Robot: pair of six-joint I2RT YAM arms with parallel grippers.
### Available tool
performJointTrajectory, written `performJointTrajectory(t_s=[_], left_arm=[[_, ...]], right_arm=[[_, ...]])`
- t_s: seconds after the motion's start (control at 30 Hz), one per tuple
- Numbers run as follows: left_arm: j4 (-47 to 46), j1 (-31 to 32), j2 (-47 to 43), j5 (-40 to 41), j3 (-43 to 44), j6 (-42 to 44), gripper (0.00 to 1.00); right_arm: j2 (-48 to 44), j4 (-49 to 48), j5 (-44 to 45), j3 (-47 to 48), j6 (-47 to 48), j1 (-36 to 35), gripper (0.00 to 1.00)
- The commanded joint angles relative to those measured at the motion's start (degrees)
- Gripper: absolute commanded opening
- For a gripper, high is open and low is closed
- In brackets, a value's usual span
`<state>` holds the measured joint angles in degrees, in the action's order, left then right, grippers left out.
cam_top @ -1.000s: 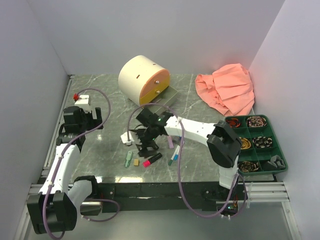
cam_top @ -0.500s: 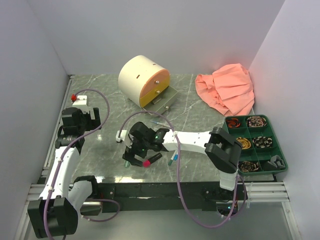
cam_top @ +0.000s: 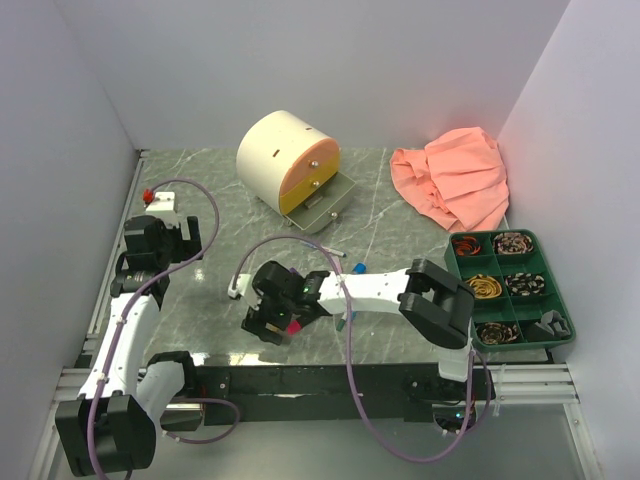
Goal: Sort the stationery into containers
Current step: Pick up the stationery from the center of the board.
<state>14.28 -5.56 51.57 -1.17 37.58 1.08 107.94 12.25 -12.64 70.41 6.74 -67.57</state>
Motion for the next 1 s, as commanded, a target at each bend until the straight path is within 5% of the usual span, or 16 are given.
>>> performJointTrajectory(t_s=[0.0,0.33,0.53,0.67,0.97], left_arm=[[-1.98,-0.24,-1.21,0.38,-0.58,0.33,0.99],[-1.89,-0.24,-0.95,-0.94,-1.2,-2.93,1.0],[-1.72,-0.24,-0.6,-1.11,-0.76,-3.02,0.99],[-0.75,-0.24,0.02,-1.38,0.12,-2.84,1.0],[2.68,-0.33,2.92,-4.45,5.22,-3.8,0.99]], right_arm=[[1.13,-1.18,2.18,-2.03,2.4,0.16,0.87],[2.36,-1.62,3.24,-2.74,4.68,0.16,0.81],[2.45,-1.0,2.98,-2.74,6.35,0.16,0.55],[1.4,0.92,2.63,-1.77,7.49,0.25,0.29],[-7.04,13.58,2.01,8.24,16.45,9.03,0.27]])
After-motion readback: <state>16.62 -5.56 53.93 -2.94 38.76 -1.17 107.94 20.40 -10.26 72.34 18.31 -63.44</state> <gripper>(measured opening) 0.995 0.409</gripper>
